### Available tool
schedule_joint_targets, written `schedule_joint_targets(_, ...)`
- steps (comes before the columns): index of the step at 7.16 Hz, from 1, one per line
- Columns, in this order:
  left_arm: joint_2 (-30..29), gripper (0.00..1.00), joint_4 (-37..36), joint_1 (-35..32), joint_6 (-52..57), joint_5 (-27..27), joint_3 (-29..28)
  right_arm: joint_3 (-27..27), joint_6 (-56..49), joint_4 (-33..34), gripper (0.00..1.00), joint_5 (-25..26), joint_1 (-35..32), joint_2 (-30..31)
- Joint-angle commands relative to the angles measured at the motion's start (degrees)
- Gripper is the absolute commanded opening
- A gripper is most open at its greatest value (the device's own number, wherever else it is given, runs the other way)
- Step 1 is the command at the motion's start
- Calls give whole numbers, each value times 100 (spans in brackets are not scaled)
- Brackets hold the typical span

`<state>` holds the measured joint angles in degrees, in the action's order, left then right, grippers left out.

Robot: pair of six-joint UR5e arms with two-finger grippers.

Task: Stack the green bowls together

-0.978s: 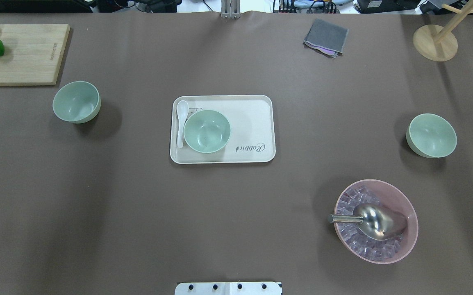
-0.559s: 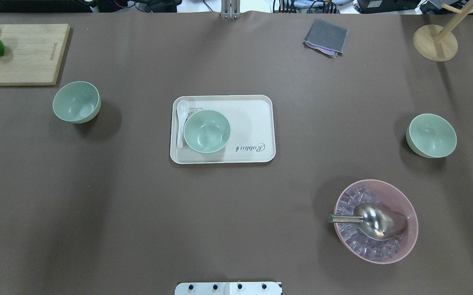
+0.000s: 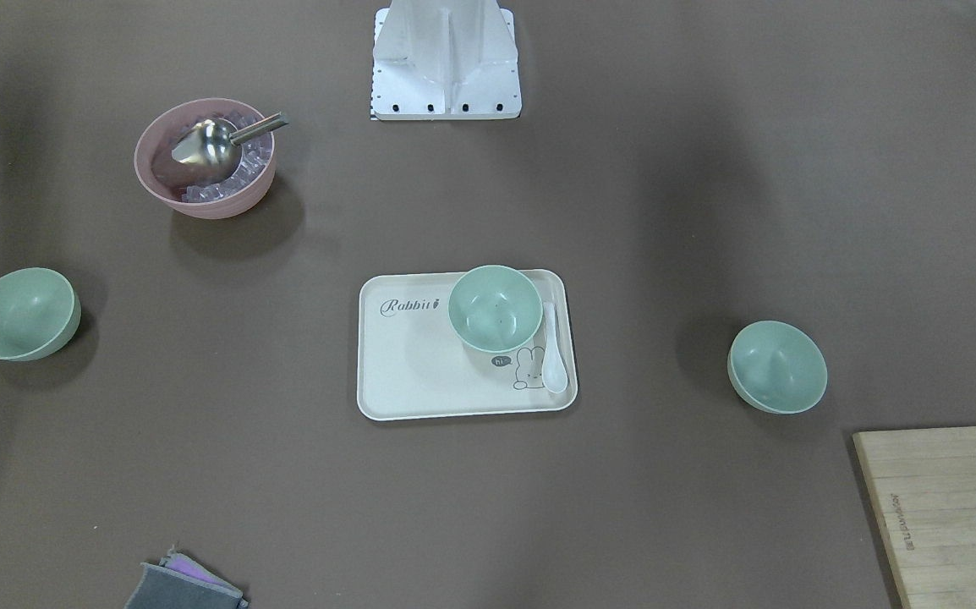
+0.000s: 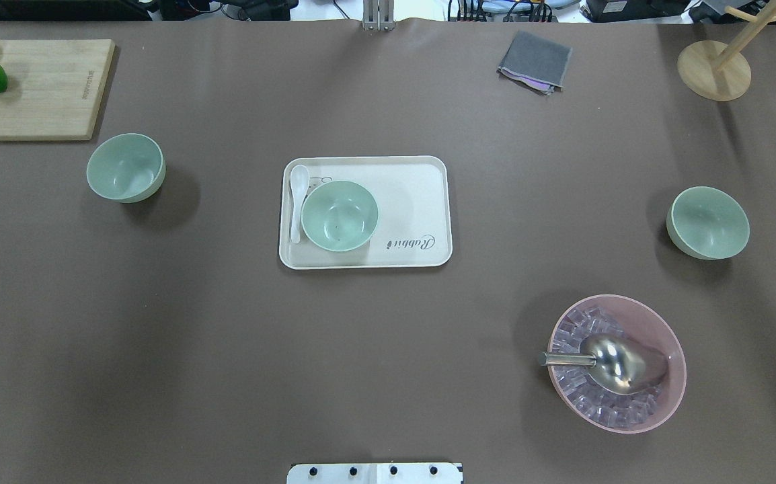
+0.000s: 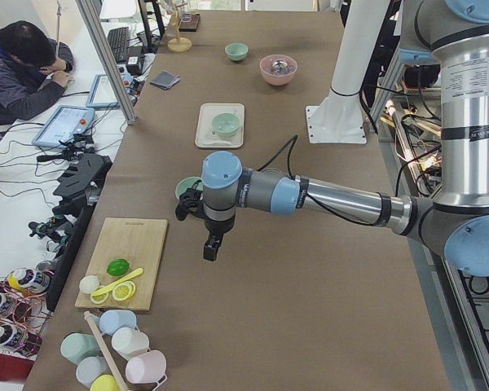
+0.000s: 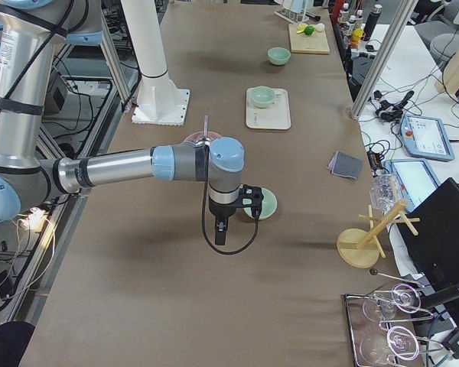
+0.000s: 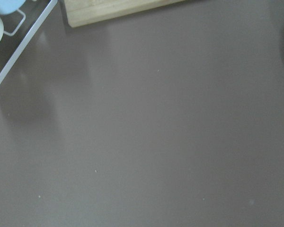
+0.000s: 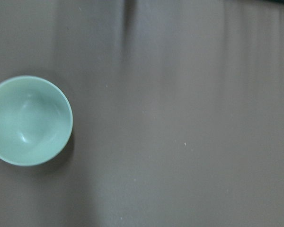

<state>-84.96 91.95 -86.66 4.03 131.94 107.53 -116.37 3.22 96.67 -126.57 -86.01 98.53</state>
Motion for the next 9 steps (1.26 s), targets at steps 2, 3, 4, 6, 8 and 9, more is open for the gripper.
schedule_joint_targets(2,-712,98,1241,9,-77,15,-684,36,83,-351,100,-139,6,-117)
schedule_joint_targets(3,-733,98,1377,26,-60,303,-872,88,91,-351,100,-148,14,-36)
schedule_joint_targets(4,-794,98,1535,131,-60,549,-987,88,109,-368,100,-131,162,-175)
schedule_joint_targets(6,-1195,98,1870,1389,-173,596,-1302,324,231,-360,100,-130,803,-290)
schedule_joint_targets(8,-1717,98,2245,2000,-1304,482,-1918,500,783,-360,100,-131,1330,-570)
schedule_joint_targets(9,-1830,98,2692,2108,-1699,55,-2234,562,1047,-360,100,-113,1455,-685)
